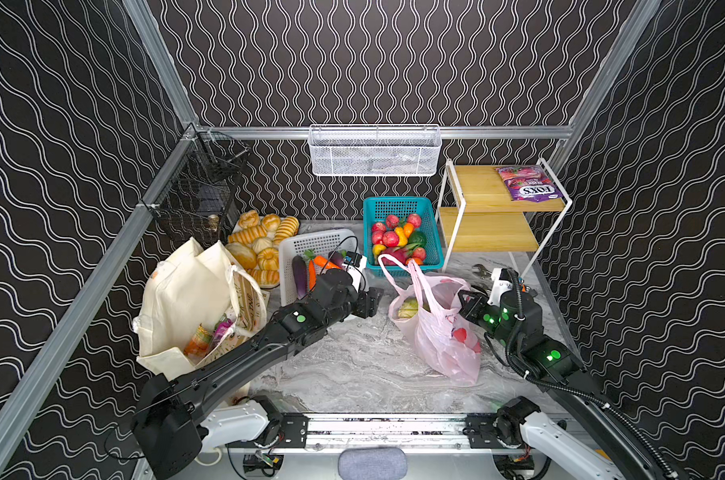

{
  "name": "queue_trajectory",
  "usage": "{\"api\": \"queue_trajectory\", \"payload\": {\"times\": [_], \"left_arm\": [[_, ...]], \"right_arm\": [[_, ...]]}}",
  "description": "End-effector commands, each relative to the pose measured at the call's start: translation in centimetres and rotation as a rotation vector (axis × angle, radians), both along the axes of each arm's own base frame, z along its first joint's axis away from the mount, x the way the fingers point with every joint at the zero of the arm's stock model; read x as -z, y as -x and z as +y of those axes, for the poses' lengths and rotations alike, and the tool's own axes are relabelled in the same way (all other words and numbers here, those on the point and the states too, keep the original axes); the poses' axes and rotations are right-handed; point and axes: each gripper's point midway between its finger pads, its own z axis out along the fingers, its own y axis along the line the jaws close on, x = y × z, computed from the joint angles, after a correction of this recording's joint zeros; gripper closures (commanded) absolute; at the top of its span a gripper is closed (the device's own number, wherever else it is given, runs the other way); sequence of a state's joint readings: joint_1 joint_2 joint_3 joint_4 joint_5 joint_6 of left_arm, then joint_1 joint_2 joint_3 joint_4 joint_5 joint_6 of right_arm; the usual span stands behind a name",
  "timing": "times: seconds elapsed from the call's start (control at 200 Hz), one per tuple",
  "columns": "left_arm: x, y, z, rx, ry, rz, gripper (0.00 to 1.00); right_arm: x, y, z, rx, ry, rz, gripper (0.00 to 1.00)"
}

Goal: Place the mixed food into the grocery bags and tie them
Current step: 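Move the left gripper back over the white basket to the yellow squash, then grasp the yellow squash with the left gripper and lift it over the bag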

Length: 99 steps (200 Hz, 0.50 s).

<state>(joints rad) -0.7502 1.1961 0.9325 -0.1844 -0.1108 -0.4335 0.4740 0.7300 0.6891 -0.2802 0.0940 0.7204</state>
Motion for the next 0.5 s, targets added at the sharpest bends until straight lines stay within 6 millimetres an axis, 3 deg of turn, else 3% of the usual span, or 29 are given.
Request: {"api": "queue_trajectory", "payload": {"times": [0.0,0.265,0.385,0.491], "left_arm": [[2.7,-1.4,4.3,-0.201,-0.116,0.088,0.26],[10.1,-3.1,8.2,-0.284,-0.197,0.409,0.20],[12.8,-3.4,8.6,-0.262,-0.241,0.534,0.17],[14.3,-3.5,7.7,-0.185,-0.229,0.605,0.17]], "right_arm": [[-1.3,-0.1,0.5,-0.031,-0.002,-0.039,1.00],[-1.1,-0.2,0.7,-0.041,0.002,-0.033,1.00],[-1.2,-0.1,0.6,-0.039,-0.002,-0.037,1.00],[-1.3,-0.1,0.6,-0.037,-0.005,-0.035,1.00]]}}
